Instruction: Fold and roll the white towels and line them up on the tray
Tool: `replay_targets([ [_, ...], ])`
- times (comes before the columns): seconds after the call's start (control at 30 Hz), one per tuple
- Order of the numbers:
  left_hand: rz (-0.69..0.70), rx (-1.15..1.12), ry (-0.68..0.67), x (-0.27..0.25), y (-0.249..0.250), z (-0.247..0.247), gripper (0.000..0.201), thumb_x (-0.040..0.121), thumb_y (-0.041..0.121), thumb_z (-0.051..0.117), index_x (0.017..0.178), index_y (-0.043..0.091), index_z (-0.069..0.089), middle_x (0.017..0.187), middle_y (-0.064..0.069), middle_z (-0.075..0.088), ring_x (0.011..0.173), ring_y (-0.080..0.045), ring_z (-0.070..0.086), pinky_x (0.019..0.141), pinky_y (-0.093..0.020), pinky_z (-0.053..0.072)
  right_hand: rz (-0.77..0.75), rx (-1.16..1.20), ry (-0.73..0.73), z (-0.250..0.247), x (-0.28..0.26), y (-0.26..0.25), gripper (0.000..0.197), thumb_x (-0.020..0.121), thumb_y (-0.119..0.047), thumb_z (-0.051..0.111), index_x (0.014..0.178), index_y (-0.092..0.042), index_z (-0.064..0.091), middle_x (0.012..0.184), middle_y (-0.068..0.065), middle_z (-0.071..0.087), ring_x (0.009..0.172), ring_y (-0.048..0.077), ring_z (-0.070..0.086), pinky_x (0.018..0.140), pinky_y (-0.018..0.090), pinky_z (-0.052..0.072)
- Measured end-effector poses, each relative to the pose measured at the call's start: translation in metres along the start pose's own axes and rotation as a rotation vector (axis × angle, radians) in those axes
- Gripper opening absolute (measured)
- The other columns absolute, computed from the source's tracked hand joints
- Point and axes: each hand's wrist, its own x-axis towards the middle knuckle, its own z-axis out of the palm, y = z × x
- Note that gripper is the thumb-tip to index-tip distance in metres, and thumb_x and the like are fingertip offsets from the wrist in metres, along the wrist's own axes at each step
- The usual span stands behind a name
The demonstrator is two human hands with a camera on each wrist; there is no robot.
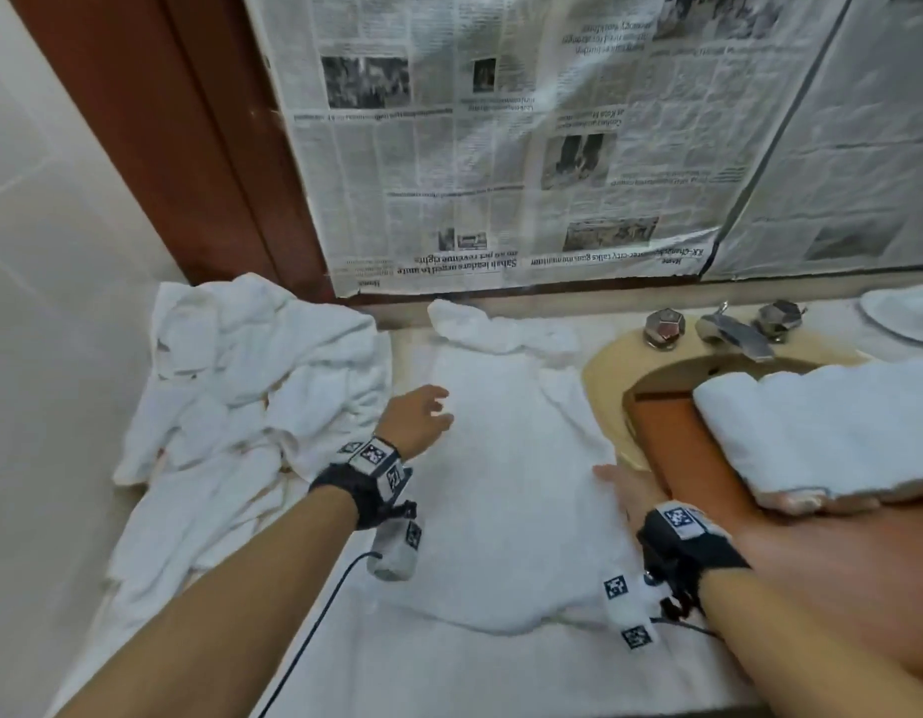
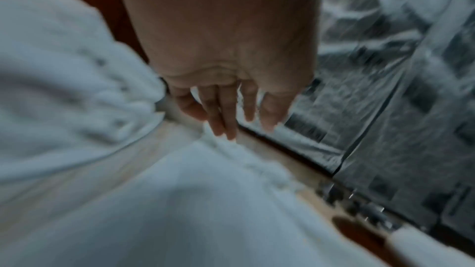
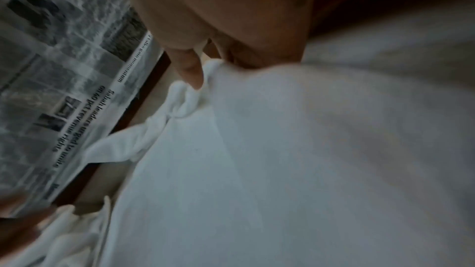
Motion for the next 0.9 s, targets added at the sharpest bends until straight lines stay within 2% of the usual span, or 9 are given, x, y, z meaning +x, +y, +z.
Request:
replay_targets([
  [0.13,-0.305,0.242,-0.015,-0.029,-0.07,0.03,0.058,0.087,0.045,0.061,0.137,0.019,0.047,0.14,-0.012,0.042,0.128,-0.031,0.043,0.105,-0.041,0.04,0.006,-0.177,0.026,-0.007,0.008,0.026,0.035,0.08,-0.018,0.072,0.104,0.004,0.062,0.102,0.019,0.065,0.089,0.033,0.063,0.092,0.043,0.049],
  [0.27,-0.343,0.332,0.006,-0.048,-0.086,0.042,0.064,0.087,0.049,0.059,0.135,0.011,0.041,0.136,-0.014,0.039,0.126,-0.033,0.04,0.102,-0.041,0.04,-0.039,-0.523,0.066,-0.006,-0.012,0.031,0.023,0.088,-0.013,0.06,0.103,0.005,0.059,0.106,0.018,0.061,0.094,0.032,0.06,0.075,0.029,0.045],
  [0.33,-0.347,0.266,0.004,-0.049,-0.086,0.045,0.058,0.089,0.045,0.059,0.133,0.01,0.042,0.134,-0.013,0.047,0.125,-0.03,0.046,0.101,-0.038,0.041,-0.09,-0.549,0.061,-0.004,-0.016,0.033,0.011,0.088,-0.01,0.057,0.092,0.0,0.059,0.106,0.019,0.061,0.096,0.034,0.06,0.074,0.03,0.046],
  [0.4,-0.352,0.262,-0.036,-0.048,-0.084,0.045,0.047,0.091,0.043,0.057,0.126,0.013,0.048,0.126,-0.01,0.055,0.116,-0.028,0.053,0.094,-0.035,0.044,-0.149,-0.356,0.025,-0.003,-0.017,0.039,0.007,0.084,-0.007,0.061,0.086,0.0,0.06,0.101,0.021,0.065,0.093,0.035,0.063,0.084,0.041,0.053],
  [0.47,-0.314,0.284,-0.081,-0.048,-0.087,0.043,0.032,0.092,0.043,0.057,0.105,0.014,0.054,0.109,-0.008,0.06,0.102,-0.027,0.056,0.081,-0.032,0.043,-0.177,-0.103,-0.024,-0.004,-0.024,0.041,0.005,0.084,-0.003,0.063,0.088,-0.002,0.062,0.097,0.02,0.068,0.09,0.034,0.065,0.087,0.047,0.052],
  [0.57,-0.257,0.177,-0.165,-0.053,-0.092,0.032,0.035,0.093,0.041,0.057,0.074,0.014,0.045,0.08,-0.004,0.055,0.084,-0.025,0.054,0.069,-0.032,0.037,-0.238,0.002,-0.059,-0.009,-0.032,0.04,0.005,0.087,-0.004,0.063,0.091,-0.001,0.06,0.089,0.016,0.066,0.079,0.028,0.062,0.078,0.039,0.05],
  [0.73,-0.284,-0.358,-0.259,-0.079,-0.103,0.009,0.05,0.084,0.048,0.062,0.099,0.0,0.061,0.095,-0.013,0.067,0.085,-0.027,0.062,0.079,-0.038,0.048,-0.315,-0.065,0.084,-0.022,-0.034,0.053,0.02,0.089,-0.011,0.062,0.073,-0.01,0.051,0.08,0.011,0.059,0.075,0.025,0.058,0.07,0.033,0.044],
  [0.8,-0.336,-0.344,-0.337,-0.089,-0.106,0.006,0.04,0.087,0.043,0.062,0.098,0.004,0.061,0.082,-0.009,0.061,0.072,-0.02,0.055,0.068,-0.031,0.042,-0.3,-0.155,0.116,-0.025,-0.036,0.054,0.02,0.089,-0.014,0.061,0.073,-0.012,0.05,0.082,0.011,0.059,0.079,0.027,0.058,0.073,0.036,0.047],
  [0.9,-0.425,-0.055,-0.497,-0.097,-0.112,0.007,0.026,0.094,0.035,0.06,0.097,0.009,0.063,0.069,0.001,0.057,0.056,-0.013,0.048,0.051,-0.023,0.036,-0.131,-0.38,0.012,-0.027,-0.036,0.058,0.017,0.086,-0.017,0.063,0.078,-0.01,0.05,0.086,0.014,0.06,0.081,0.032,0.061,0.071,0.041,0.052],
])
